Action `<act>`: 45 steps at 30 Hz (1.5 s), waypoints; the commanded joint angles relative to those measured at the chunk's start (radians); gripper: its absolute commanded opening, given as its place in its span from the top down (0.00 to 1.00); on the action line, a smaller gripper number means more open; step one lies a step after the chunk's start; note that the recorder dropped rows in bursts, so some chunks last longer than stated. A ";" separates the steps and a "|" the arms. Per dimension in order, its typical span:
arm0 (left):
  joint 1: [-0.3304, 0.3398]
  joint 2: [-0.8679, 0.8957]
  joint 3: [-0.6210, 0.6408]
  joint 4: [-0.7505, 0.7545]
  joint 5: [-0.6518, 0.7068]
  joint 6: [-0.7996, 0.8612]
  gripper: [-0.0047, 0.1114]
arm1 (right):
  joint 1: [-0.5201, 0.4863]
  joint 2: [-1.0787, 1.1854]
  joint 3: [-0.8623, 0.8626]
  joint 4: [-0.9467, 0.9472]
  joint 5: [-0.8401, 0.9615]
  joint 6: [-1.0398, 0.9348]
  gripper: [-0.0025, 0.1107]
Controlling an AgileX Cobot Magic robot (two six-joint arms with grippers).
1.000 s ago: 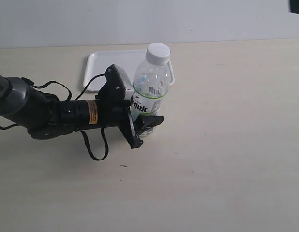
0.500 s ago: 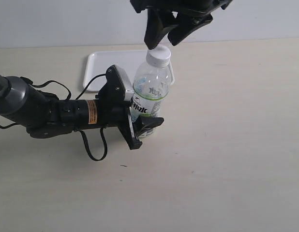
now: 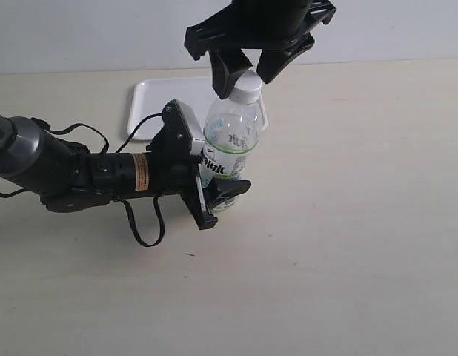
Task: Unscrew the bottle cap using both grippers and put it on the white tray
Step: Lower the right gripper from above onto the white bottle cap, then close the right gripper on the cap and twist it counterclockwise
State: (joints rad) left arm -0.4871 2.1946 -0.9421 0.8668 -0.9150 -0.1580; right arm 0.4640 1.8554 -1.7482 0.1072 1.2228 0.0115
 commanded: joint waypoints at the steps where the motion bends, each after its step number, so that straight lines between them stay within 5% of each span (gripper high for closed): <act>1: 0.000 -0.005 0.000 0.014 0.022 0.002 0.96 | 0.002 -0.005 -0.007 -0.009 -0.002 0.018 0.44; 45: 0.000 -0.005 0.000 0.012 0.028 0.004 0.96 | 0.002 -0.025 -0.003 0.022 -0.002 0.069 0.48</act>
State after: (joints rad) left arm -0.4871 2.1946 -0.9421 0.8668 -0.9150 -0.1555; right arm 0.4640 1.8215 -1.7482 0.1243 1.2238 0.0804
